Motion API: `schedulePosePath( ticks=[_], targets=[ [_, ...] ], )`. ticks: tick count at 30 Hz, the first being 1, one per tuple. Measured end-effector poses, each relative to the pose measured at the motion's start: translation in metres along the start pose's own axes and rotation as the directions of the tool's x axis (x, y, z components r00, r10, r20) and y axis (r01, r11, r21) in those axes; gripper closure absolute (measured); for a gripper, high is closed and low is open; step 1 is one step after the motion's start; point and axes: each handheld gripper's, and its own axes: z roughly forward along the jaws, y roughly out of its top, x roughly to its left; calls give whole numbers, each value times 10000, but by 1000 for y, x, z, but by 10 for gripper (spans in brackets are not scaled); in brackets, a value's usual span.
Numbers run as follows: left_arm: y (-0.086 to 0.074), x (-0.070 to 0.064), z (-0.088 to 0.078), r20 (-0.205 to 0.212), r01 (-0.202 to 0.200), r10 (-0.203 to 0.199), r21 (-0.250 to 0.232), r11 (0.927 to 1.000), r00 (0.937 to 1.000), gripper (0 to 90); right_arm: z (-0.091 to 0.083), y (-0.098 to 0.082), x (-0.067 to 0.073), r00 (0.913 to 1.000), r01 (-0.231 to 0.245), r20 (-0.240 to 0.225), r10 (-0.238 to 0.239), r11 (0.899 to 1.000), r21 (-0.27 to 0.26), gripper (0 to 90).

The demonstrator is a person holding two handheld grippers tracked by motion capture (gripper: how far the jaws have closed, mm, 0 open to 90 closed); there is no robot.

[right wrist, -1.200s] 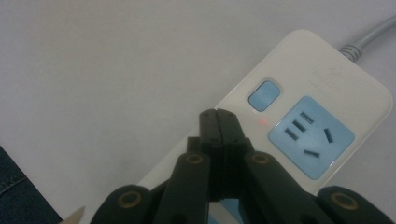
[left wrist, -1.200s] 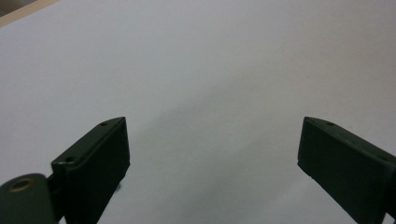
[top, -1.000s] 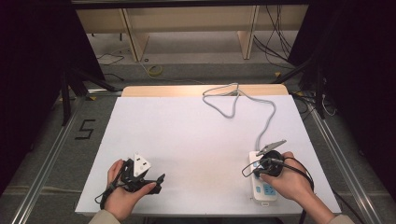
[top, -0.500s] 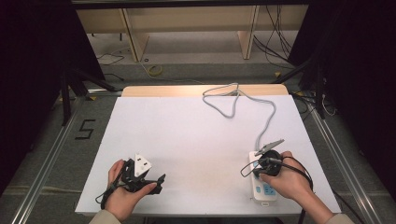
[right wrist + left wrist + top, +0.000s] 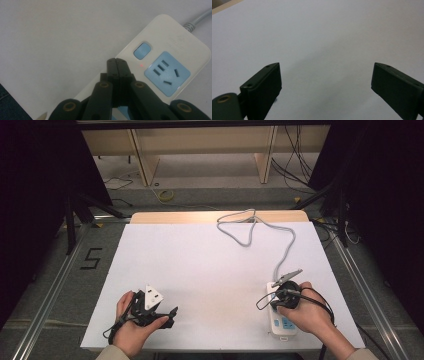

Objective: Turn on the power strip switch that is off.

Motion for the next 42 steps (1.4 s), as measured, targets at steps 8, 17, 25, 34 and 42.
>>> schedulePosePath(
  ticks=[8,17,25,34,42],
  targets=[
    [0,-1,1,-2,-5,5,28,10000,10000,91,0,-1,-1,10000,21,-16,-21,10000,-52,900],
    [0,0,1,13,-34,34,48,10000,10000,91,0,-2,-2,9998,-133,-118,131,9998,-162,900],
    [1,0,1,18,-76,76,67,9999,10000,91,-1,-3,-4,9994,-237,-256,231,9995,-201,900],
    [1,-1,1,1,-78,78,53,10000,10000,91,-1,-3,-4,9997,-115,-200,110,9996,-239,900],
    [1,-1,2,14,-102,102,66,9999,9999,91,-1,-3,-4,9998,-45,-211,40,9997,-238,900]
  ],
)
